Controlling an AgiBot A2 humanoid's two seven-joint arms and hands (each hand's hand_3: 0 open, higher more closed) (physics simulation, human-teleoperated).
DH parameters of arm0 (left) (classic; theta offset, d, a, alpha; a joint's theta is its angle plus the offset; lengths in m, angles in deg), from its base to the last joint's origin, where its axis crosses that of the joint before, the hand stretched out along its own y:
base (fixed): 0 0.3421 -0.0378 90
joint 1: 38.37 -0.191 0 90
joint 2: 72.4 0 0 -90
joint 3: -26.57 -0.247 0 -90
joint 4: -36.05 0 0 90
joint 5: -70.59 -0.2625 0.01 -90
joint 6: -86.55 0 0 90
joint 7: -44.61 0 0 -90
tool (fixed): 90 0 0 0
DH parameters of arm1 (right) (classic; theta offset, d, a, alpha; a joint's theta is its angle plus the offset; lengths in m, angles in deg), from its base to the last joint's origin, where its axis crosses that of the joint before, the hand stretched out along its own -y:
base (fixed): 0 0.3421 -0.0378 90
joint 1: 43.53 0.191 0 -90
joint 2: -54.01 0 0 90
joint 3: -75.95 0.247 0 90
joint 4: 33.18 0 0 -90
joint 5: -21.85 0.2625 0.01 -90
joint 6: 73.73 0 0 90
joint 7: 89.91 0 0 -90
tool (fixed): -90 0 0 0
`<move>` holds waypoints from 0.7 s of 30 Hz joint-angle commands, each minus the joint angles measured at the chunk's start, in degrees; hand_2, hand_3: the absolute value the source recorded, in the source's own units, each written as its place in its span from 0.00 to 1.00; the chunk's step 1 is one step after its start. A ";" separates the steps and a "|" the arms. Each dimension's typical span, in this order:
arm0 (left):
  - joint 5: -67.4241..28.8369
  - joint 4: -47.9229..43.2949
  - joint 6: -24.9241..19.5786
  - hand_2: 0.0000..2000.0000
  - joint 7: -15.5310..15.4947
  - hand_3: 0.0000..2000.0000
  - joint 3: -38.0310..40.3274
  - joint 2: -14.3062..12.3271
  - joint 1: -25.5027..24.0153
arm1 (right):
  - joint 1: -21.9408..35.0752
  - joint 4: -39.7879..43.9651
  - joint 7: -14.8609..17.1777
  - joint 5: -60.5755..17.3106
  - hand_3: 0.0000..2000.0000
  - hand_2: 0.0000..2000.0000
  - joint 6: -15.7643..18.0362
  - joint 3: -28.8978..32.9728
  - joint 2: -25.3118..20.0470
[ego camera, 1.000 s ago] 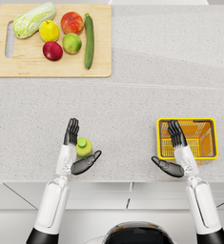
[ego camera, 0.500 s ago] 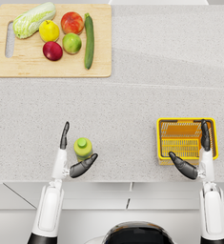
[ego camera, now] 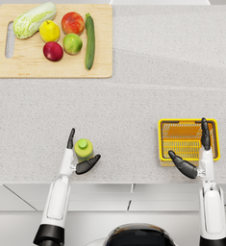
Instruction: Pick up the green tea and place it into the yellow basket
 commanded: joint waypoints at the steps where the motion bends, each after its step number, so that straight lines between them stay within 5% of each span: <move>1: 0.00 6.89 0.00 0.00 0.00 0.00 0.04 -1.62 3.98 | 0.22 0.14 0.00 0.00 0.00 0.00 0.00 0.09 -0.14; 2: 0.00 7.78 -0.02 0.00 0.00 0.00 -0.01 -1.94 4.51 | 0.13 0.20 0.00 0.00 0.00 0.00 0.00 -0.11 -0.23; 3: 0.01 8.34 -0.38 0.68 -0.02 0.16 0.07 -2.11 4.58 | -0.09 0.36 0.00 0.00 0.00 0.00 0.00 -0.36 -0.31; 4: 0.05 7.73 -1.70 1.00 -0.15 0.33 0.38 -2.17 4.24 | 0.16 0.57 0.00 0.00 0.00 0.00 0.00 -0.57 -0.46; 8: 0.04 10.28 -2.54 1.00 -0.27 0.98 0.32 -2.67 4.64 | 2.14 -0.95 0.00 0.00 0.00 0.00 0.00 -0.17 -1.13; 12: 0.01 1.09 0.00 1.00 -0.55 1.00 0.22 -2.25 2.72 | 2.81 -1.09 0.00 0.00 0.00 0.00 0.00 -1.24 -1.70; 17: -0.05 -17.88 -0.64 1.00 -0.05 1.00 0.68 -3.99 4.50 | 3.35 1.93 0.00 0.01 0.00 0.00 0.00 -12.52 -3.00; 21: -0.02 -24.53 -1.29 1.00 0.02 1.00 -0.26 -6.12 6.91 | 5.91 6.08 0.00 0.00 0.00 0.00 0.00 -16.59 -5.25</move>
